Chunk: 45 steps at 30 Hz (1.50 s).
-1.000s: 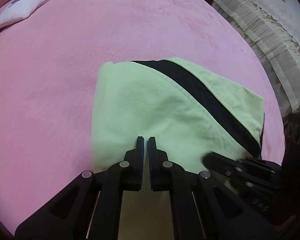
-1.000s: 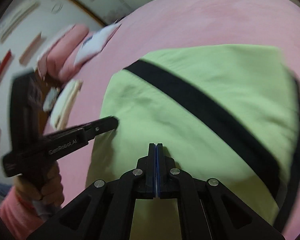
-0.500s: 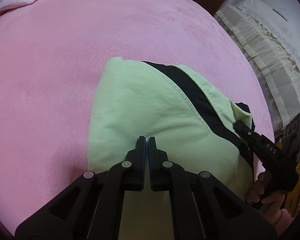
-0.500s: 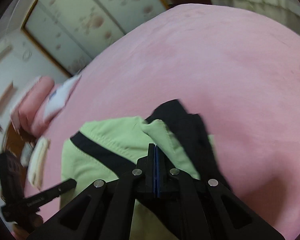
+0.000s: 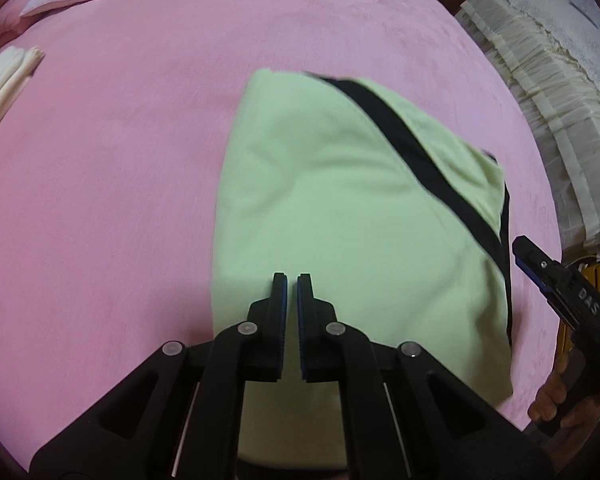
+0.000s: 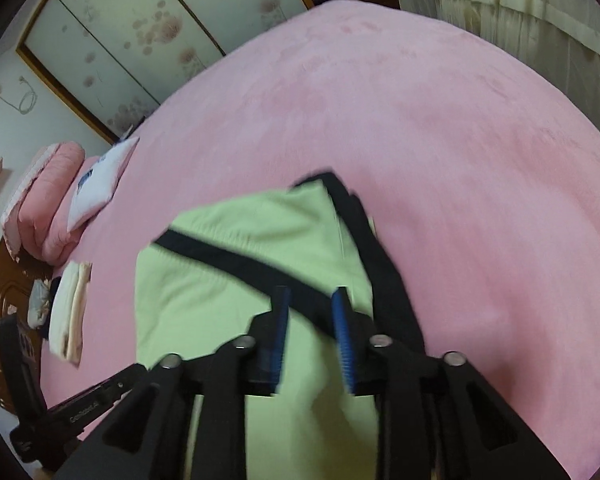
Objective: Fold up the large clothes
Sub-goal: 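Grasp the black strap edge of the bundle with the right tool, then open both tools and release the bundle on the bed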
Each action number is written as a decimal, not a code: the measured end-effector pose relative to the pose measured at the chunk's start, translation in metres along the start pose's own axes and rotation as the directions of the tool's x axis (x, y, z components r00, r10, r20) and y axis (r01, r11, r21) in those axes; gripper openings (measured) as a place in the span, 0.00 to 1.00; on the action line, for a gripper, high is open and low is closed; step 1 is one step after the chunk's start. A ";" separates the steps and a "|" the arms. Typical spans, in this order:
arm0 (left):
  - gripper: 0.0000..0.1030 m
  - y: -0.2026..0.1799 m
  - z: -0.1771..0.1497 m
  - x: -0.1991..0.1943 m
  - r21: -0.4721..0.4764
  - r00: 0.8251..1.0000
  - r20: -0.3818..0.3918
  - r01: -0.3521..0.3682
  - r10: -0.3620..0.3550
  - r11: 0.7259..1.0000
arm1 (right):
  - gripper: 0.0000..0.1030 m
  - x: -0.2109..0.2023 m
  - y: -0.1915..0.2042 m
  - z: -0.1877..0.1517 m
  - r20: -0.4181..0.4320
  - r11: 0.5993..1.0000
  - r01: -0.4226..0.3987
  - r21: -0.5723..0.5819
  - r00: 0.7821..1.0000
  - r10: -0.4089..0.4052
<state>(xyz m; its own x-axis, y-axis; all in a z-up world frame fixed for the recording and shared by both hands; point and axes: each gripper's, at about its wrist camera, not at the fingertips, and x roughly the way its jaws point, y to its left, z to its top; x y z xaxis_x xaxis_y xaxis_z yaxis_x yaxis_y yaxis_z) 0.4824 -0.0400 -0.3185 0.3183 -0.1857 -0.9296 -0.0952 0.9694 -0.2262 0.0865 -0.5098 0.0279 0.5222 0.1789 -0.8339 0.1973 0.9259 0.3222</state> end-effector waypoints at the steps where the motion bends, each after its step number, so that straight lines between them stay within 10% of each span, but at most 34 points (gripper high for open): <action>1: 0.03 -0.001 -0.008 -0.005 -0.003 1.000 -0.008 0.000 0.000 1.000 | 0.36 -0.008 0.005 -0.002 -0.007 1.000 0.007 -0.005 1.000 -0.007; 9: 0.04 0.013 -0.089 -0.049 0.022 0.993 -0.096 -0.063 0.065 0.998 | 0.65 -0.056 0.015 -0.073 -0.186 0.999 0.048 -0.009 0.981 -0.048; 23: 0.68 0.015 -0.137 -0.121 0.107 0.975 -0.147 -0.153 0.168 0.982 | 0.84 -0.118 0.054 -0.143 -0.372 0.963 0.133 -0.233 0.903 -0.215; 45: 0.72 0.001 -0.119 -0.151 0.105 0.985 -0.092 -0.134 0.144 0.985 | 0.95 -0.166 0.074 -0.132 -0.343 0.957 0.135 -0.258 0.913 -0.221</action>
<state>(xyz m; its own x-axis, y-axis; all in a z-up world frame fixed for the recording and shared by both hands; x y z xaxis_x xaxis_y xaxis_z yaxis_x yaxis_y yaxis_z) 0.3223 -0.0305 -0.2132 0.2129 -0.0581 -0.9753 -0.0379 0.9970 -0.0676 -0.0950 -0.4268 0.1315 0.1484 0.0727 -0.9862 0.0453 0.9957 0.0802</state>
